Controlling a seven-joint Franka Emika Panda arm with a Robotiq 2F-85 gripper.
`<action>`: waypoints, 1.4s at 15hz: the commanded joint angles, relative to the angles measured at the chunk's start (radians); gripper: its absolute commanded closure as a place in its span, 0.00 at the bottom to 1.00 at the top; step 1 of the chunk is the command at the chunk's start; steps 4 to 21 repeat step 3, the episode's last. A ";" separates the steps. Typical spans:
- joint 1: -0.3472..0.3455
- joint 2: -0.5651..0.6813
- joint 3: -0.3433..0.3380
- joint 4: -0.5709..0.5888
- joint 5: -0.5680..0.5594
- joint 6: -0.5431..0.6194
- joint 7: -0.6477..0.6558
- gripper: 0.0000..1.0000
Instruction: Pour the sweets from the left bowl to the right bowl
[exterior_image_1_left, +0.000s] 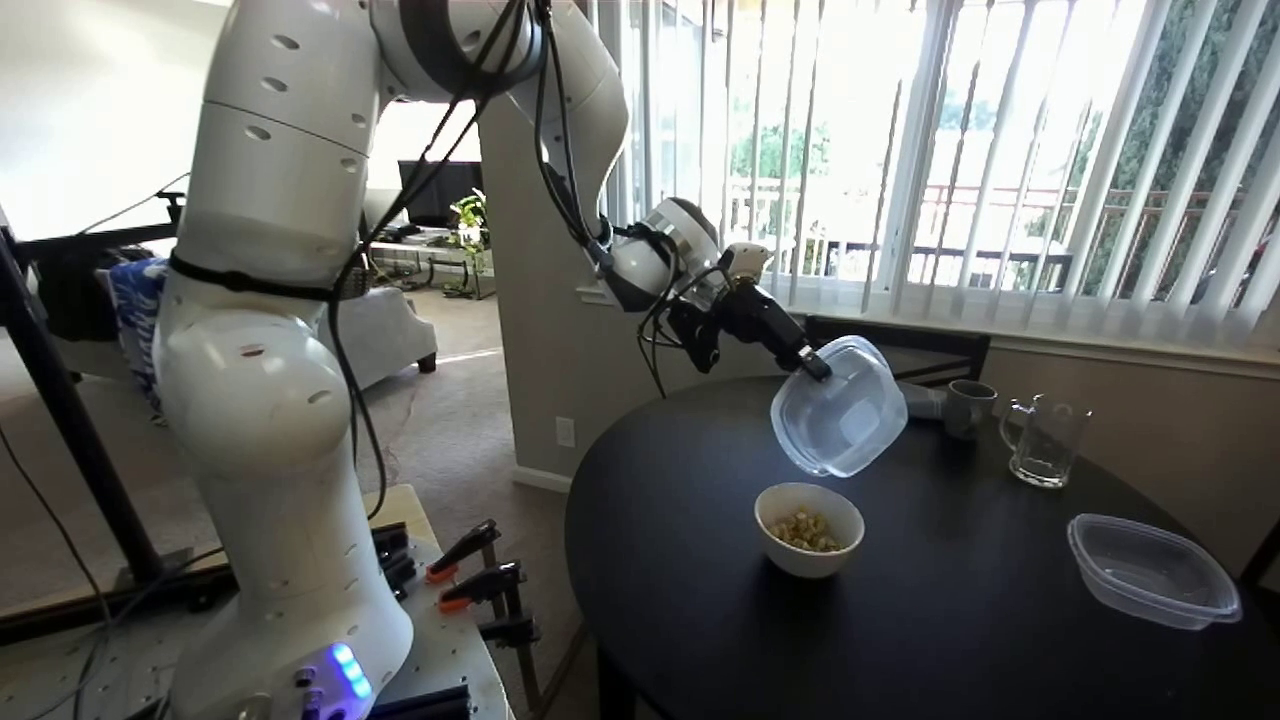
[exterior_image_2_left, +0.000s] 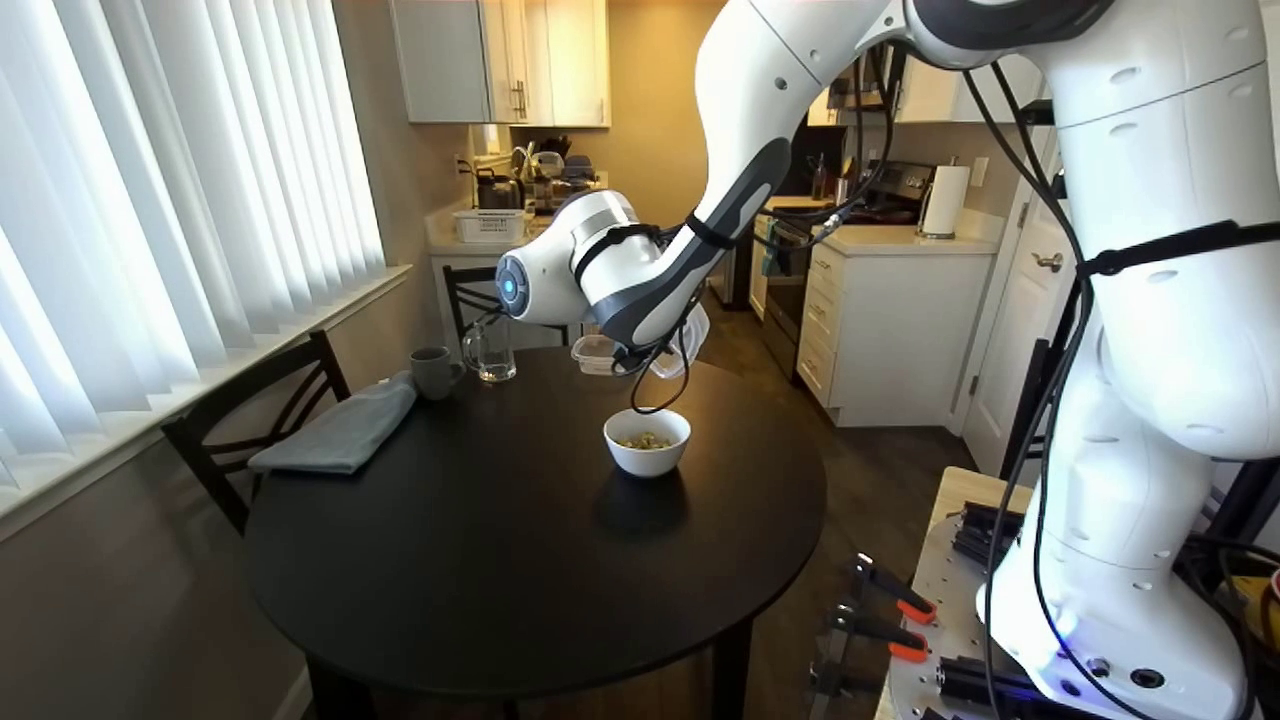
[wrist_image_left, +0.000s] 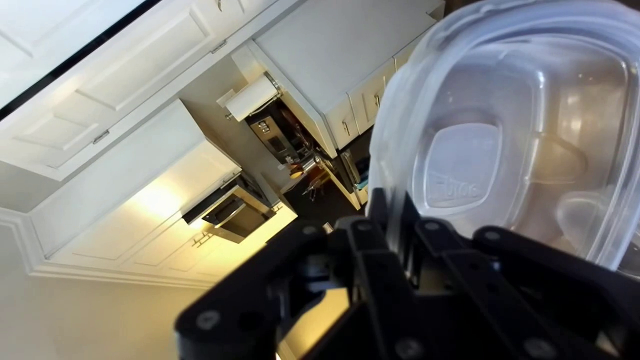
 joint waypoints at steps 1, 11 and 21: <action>-0.007 0.010 0.013 0.016 -0.013 -0.020 -0.012 0.96; -0.008 0.011 0.014 0.016 -0.007 -0.021 -0.008 0.96; -0.008 0.011 0.014 0.016 -0.007 -0.021 -0.008 0.96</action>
